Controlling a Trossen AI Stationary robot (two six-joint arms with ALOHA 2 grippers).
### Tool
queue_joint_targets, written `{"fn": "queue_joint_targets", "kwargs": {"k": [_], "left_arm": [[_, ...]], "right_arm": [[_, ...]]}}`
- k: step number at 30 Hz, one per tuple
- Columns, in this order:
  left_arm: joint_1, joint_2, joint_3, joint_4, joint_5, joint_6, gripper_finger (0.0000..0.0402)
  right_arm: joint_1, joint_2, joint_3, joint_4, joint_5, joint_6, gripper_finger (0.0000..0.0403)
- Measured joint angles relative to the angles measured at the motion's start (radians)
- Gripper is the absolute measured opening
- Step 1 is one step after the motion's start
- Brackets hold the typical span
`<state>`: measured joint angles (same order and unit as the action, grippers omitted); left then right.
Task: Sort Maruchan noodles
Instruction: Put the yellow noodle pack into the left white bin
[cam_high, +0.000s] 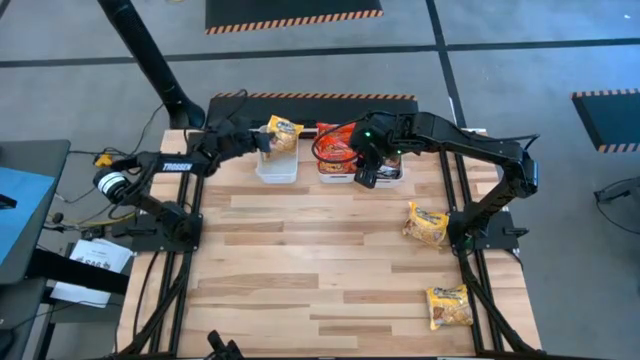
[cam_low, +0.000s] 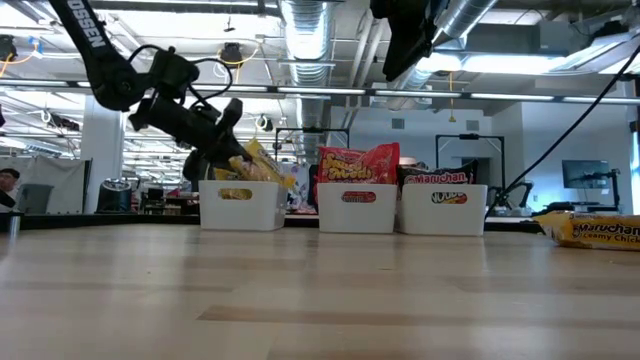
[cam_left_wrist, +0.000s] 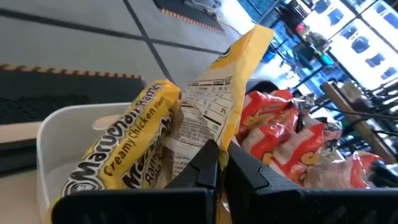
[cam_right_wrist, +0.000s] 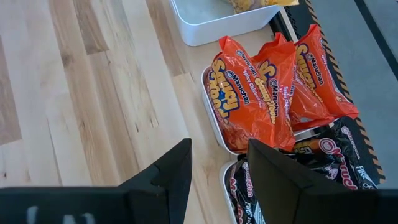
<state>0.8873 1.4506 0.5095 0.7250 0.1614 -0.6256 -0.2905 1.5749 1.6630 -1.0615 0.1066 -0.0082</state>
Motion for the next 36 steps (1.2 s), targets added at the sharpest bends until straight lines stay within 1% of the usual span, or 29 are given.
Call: {"fn": "queue_joint_targets", "kwargs": {"k": [3, 5, 9, 13, 16, 18, 21, 24, 28, 30, 33, 34, 36], "left_arm": [[0.019, 0.000, 0.000, -0.001, 0.051, -0.022, 0.0006], [0.030, 0.000, 0.000, -0.001, 0.091, -0.036, 0.0019], [0.044, 0.000, 0.000, -0.001, 0.132, -0.064, 0.0059], [0.057, 0.000, 0.000, -0.001, 0.135, -0.099, 0.0102], [0.085, 0.000, 0.000, 0.000, 0.176, -0.156, 0.0126], [0.110, 0.000, 0.000, 0.000, 0.224, -0.178, 0.0135], [0.145, 0.000, 0.000, 0.000, 0.301, -0.196, 0.0139], [0.175, 0.000, 0.000, 0.026, 0.336, -0.214, 0.0138], [0.197, 0.000, 0.000, 0.136, 0.345, -0.273, 0.0138], [0.199, 0.000, 0.000, 0.214, 0.370, -0.301, 0.0137], [0.192, -0.003, 0.000, 0.343, 0.445, -0.351, 0.0137], [0.185, -0.008, 0.001, 0.367, 0.470, -0.368, 0.0137], [0.163, -0.023, 0.007, 0.363, 0.523, -0.379, 0.0137]], "right_arm": [[0.000, 0.000, 0.000, 0.000, 0.000, 0.000, 0.0178], [0.000, 0.000, 0.000, 0.000, 0.000, 0.000, 0.0178], [0.000, 0.000, 0.000, 0.000, 0.000, 0.000, 0.0178], [0.000, 0.000, 0.000, 0.000, 0.000, 0.000, 0.0178], [0.002, 0.000, 0.000, 0.000, 0.000, 0.000, 0.0178], [0.003, 0.000, 0.000, 0.000, 0.000, 0.001, 0.0178], [0.002, 0.000, 0.000, 0.000, 0.000, 0.001, 0.0178], [0.002, 0.000, 0.000, -0.001, 0.000, 0.005, 0.0178], [0.002, 0.000, 0.000, -0.001, -0.001, 0.009, 0.0178], [0.002, 0.000, 0.000, -0.001, -0.001, 0.010, 0.0178], [0.002, 0.000, 0.000, -0.001, -0.001, 0.011, 0.0178], [0.002, 0.000, 0.000, -0.001, -0.001, 0.010, 0.0178], [0.002, 0.000, 0.000, -0.001, -0.001, 0.010, 0.0178]]}}
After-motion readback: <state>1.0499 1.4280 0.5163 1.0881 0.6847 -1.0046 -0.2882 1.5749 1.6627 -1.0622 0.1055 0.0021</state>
